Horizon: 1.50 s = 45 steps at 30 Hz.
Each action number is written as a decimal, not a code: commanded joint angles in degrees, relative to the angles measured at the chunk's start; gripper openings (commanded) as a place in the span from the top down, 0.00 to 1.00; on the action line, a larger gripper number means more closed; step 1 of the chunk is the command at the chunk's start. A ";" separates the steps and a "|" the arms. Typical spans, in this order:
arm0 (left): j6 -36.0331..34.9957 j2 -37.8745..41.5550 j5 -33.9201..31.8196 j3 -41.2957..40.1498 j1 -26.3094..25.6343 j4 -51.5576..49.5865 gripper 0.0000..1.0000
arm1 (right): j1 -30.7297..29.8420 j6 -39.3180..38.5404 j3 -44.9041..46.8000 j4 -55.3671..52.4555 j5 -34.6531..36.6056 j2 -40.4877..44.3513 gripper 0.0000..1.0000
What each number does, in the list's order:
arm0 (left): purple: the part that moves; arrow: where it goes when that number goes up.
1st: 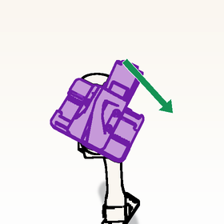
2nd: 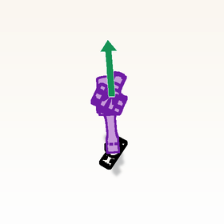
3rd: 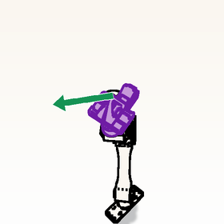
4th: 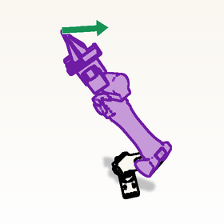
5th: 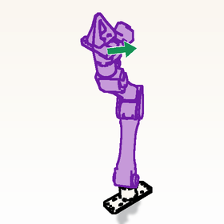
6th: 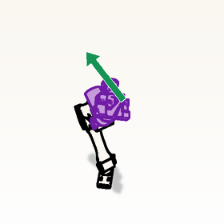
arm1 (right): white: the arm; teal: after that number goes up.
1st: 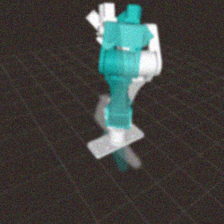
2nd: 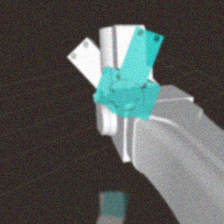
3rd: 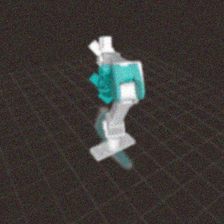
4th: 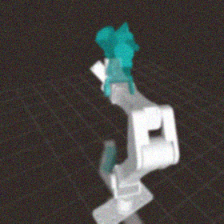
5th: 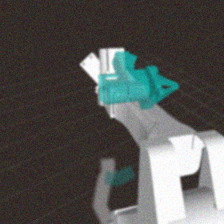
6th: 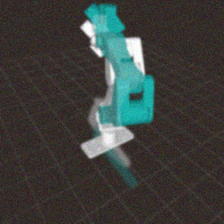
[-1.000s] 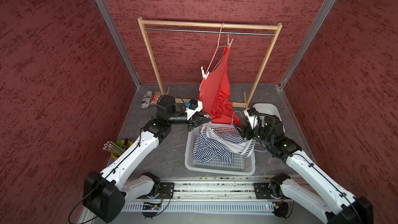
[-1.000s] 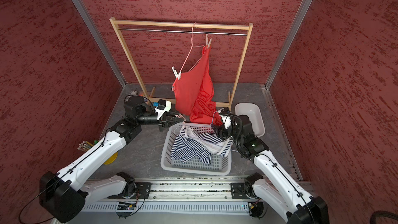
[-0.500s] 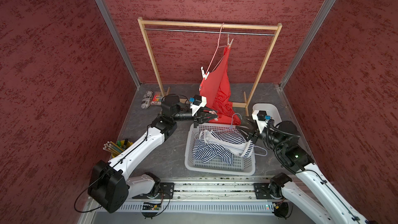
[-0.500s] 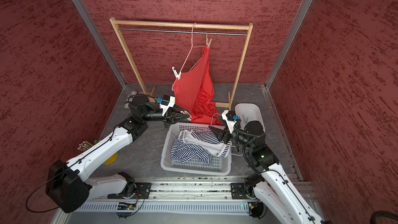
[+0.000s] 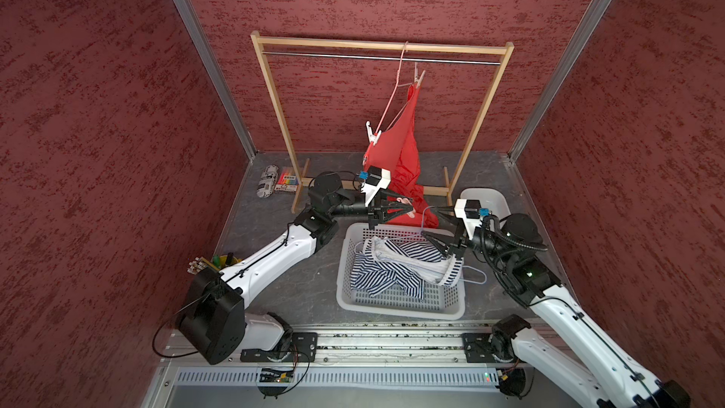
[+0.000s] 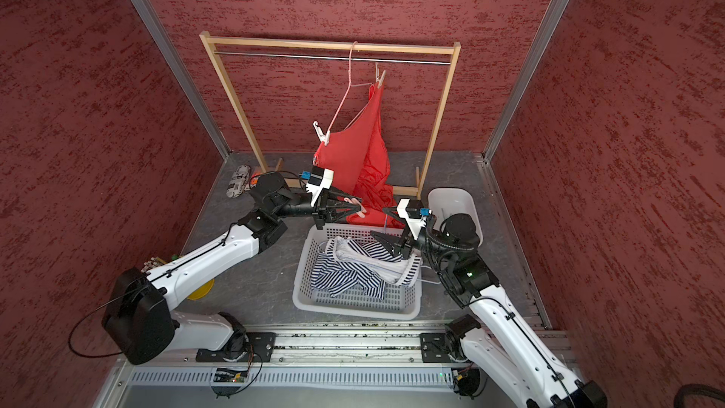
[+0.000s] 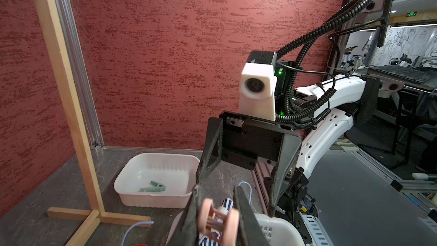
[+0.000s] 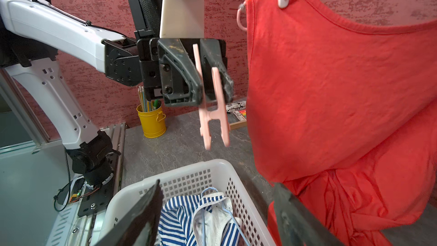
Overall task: Remove the clothespins securing tank tops to the hanger
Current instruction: Place the clothespin in the storage box.
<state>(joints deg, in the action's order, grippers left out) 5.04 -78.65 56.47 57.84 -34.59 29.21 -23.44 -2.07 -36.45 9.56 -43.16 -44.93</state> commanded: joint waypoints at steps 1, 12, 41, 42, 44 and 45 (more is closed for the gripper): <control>-1.11 -1.20 -0.96 2.43 -1.13 -0.99 1.00 | -0.24 -1.02 -2.39 3.09 -3.11 -0.89 0.24; -1.48 -5.29 -1.04 5.69 -2.76 -1.35 1.00 | -0.29 -2.50 -3.26 4.49 -3.91 -2.33 0.27; 0.36 -8.58 2.54 7.80 -4.43 0.50 0.84 | -0.29 -5.27 -3.85 3.62 -1.67 -3.51 1.00; 0.46 -8.61 2.51 8.07 -4.41 0.32 0.73 | -0.29 -5.35 -3.79 3.62 -1.67 -3.50 1.00; 0.60 -8.71 2.51 8.16 -4.36 0.40 0.47 | -0.29 -5.36 -3.75 3.63 -1.49 -3.40 1.00; 0.77 -8.55 2.31 8.16 -4.34 0.64 0.40 | -0.28 -5.42 -3.70 3.51 -1.41 -3.36 1.00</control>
<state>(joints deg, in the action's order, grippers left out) 5.08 -86.59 59.02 64.53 -38.70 29.23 -23.44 -6.92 -38.83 12.23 -43.77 -48.97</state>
